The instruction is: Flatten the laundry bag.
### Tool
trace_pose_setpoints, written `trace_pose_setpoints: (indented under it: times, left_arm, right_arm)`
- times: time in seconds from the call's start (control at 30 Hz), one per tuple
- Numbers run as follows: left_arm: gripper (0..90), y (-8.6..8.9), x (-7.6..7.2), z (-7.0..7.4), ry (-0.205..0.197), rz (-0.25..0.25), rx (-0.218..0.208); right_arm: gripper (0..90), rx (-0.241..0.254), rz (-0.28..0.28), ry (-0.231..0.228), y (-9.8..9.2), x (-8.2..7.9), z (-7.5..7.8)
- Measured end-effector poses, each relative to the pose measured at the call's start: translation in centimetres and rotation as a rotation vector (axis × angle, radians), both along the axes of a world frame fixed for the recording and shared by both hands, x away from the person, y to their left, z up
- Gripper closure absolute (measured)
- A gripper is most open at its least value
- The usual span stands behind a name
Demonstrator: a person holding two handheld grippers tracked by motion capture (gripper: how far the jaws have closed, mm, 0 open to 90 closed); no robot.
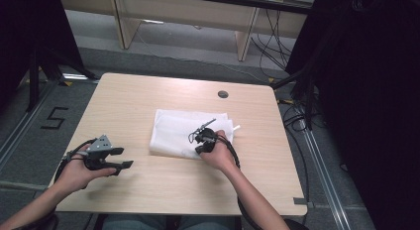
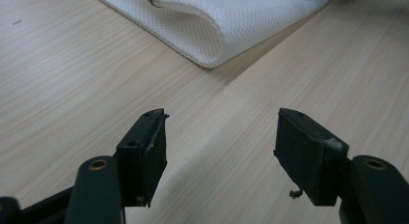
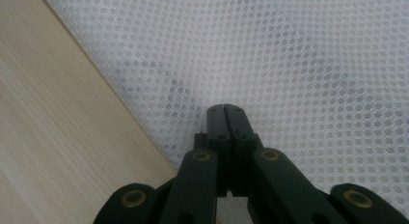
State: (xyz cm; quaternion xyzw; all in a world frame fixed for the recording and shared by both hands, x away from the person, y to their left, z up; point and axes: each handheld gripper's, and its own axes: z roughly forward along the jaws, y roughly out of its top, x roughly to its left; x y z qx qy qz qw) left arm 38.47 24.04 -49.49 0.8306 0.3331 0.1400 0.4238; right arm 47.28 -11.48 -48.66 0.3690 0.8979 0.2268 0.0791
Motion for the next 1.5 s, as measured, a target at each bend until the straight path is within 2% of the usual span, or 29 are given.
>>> trace_pose_setpoints:
  times: [0.07,0.1,0.13,0.17,0.2,0.33,0.37,0.4,0.43,0.47,0.5,0.53,0.57,0.63,0.73,0.9,0.93,0.97,1.0,1.07,1.1,1.23,1.4,1.5]
  left_arm:
    - [35.1,0.0,0.0,0.0,0.007,-0.003,0.005]
    - [35.1,-0.1,-0.1,-0.1,0.001,0.011,-0.017]
    - [35.1,-0.1,-0.1,0.0,0.002,0.013,-0.015]
    - [35.2,-0.1,-0.1,0.0,0.004,0.017,-0.017]
    - [35.2,-0.1,-0.1,0.0,0.004,0.017,-0.017]
    - [35.2,-0.1,0.0,-0.1,0.013,0.008,-0.016]
    - [35.2,-0.2,-0.1,-0.1,0.026,0.014,-0.023]
    - [35.1,-0.2,-0.1,-0.1,0.026,0.014,-0.023]
    - [35.1,-0.1,-0.1,0.0,0.025,0.002,-0.005]
    - [35.2,0.0,0.0,0.0,0.011,-0.007,0.001]
    - [35.2,0.0,0.0,0.0,0.017,-0.003,-0.003]
    - [35.2,-0.1,-0.1,-0.1,0.017,0.01,-0.02]
    - [35.2,-0.1,-0.1,-0.1,0.017,0.01,-0.02]
    - [35.2,-0.1,0.0,-0.1,0.014,0.005,-0.015]
    - [35.1,-0.2,-0.1,-0.1,0.026,0.011,-0.025]
    - [35.1,-0.2,-0.1,-0.2,0.022,0.016,-0.028]
    - [35.2,-0.1,0.0,-0.1,0.013,-0.003,-0.002]
    - [35.1,-0.1,-0.1,-0.1,0.012,-0.006,-0.001]
    - [35.1,-0.2,-0.1,-0.1,0.013,0.003,-0.019]
    - [35.2,-0.1,-0.1,-0.1,0.013,-0.006,-0.004]
    - [35.2,-0.2,-0.1,-0.2,0.016,0.005,-0.017]
    - [35.2,-0.3,-0.1,-0.2,0.015,0.002,-0.019]
    - [35.2,-0.2,0.0,-0.2,0.021,-0.007,-0.01]
    - [35.2,-0.3,-0.1,-0.2,0.012,-0.001,-0.01]
  right_arm:
    - [89.1,0.0,-0.001,0.004,0.1,0.0,0.0]
    - [85.9,-0.001,-0.006,0.009,0.2,0.0,0.1]
    - [80.9,0.002,-0.008,0.018,0.2,0.2,0.2]
    - [71.2,0.019,-0.027,0.018,0.2,0.5,0.7]
    - [71.2,0.019,-0.027,0.018,0.2,0.5,0.7]
    - [57.8,0.101,-0.134,-0.045,0.0,1.7,2.3]
    - [53.7,0.13,-0.178,-0.06,-0.4,2.8,2.9]
    - [53.7,0.13,-0.178,-0.06,-0.4,2.8,2.9]
    - [53.3,0.132,-0.19,-0.073,-0.6,3.4,3.1]
    - [52.3,0.11,-0.21,-0.08,-0.8,4.4,3.4]
    - [52.3,0.11,-0.21,-0.08,-0.8,4.4,3.4]
    - [52.3,0.089,-0.211,-0.103,-1.0,5.4,3.4]
    - [52.3,0.081,-0.208,-0.114,-1.1,5.9,3.2]
    - [52.0,0.086,-0.228,-0.099,-1.0,6.2,3.1]
    - [49.7,0.054,-0.229,-0.108,-1.1,7.3,2.4]
    - [47.6,0.037,-0.239,-0.106,-0.9,7.9,1.8]
    - [47.1,0.034,-0.241,-0.109,-0.9,8.1,1.5]
    - [46.4,0.033,-0.251,-0.101,-0.9,8.2,1.4]
    - [46.3,0.033,-0.255,-0.1,-0.9,8.3,1.2]
    - [46.1,0.03,-0.266,-0.091,-1.0,8.6,0.7]
    - [46.1,0.018,-0.278,-0.084,-1.0,8.5,0.5]
    - [45.5,0.023,-0.285,-0.077,-1.3,8.7,-0.2]
    - [44.5,0.028,-0.304,-0.093,-1.6,9.1,0.1]
    - [42.0,0.011,-0.32,-0.071,-1.9,9.5,-0.2]
